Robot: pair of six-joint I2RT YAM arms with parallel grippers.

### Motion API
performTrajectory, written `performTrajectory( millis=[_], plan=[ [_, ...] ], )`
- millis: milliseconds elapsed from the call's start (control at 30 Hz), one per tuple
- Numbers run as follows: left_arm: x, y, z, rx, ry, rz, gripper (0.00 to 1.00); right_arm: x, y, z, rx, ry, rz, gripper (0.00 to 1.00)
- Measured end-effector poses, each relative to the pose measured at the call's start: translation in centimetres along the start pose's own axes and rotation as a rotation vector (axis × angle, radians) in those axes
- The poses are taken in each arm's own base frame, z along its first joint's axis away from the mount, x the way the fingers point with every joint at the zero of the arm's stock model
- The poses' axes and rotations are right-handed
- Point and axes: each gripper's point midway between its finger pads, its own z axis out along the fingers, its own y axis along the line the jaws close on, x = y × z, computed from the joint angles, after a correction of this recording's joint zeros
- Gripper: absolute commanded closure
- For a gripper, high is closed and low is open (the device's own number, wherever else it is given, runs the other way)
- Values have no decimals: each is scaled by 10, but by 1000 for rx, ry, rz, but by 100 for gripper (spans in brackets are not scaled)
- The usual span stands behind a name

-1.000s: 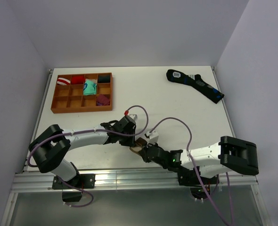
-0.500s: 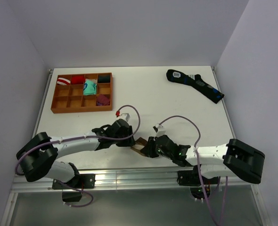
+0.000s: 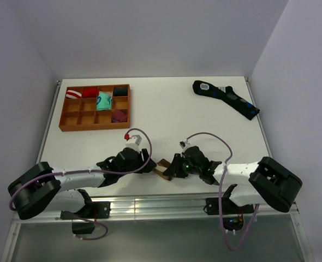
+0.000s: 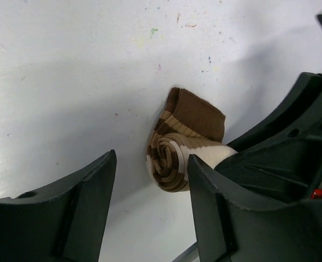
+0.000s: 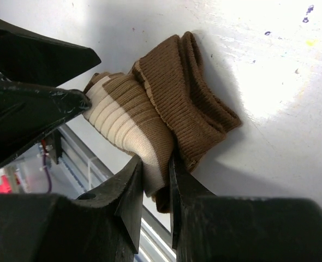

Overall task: Roll the socks
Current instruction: Roll the sock at the center of the board.

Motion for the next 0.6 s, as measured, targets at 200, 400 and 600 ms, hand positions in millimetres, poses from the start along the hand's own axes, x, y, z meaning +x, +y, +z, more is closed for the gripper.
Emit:
performTrajectory(
  millis=[200,400,600],
  plan=[
    [-2,-4,-3,87,-68,-8,38,1,-4,1,-18,55,63,92],
    [-4,-11,-7,161,-106,15,39,1,-3,3,-53,87,98,92],
    [2,-9,-3,184,-118,55,39,0,-1,3,-93,116,126,92]
  ],
)
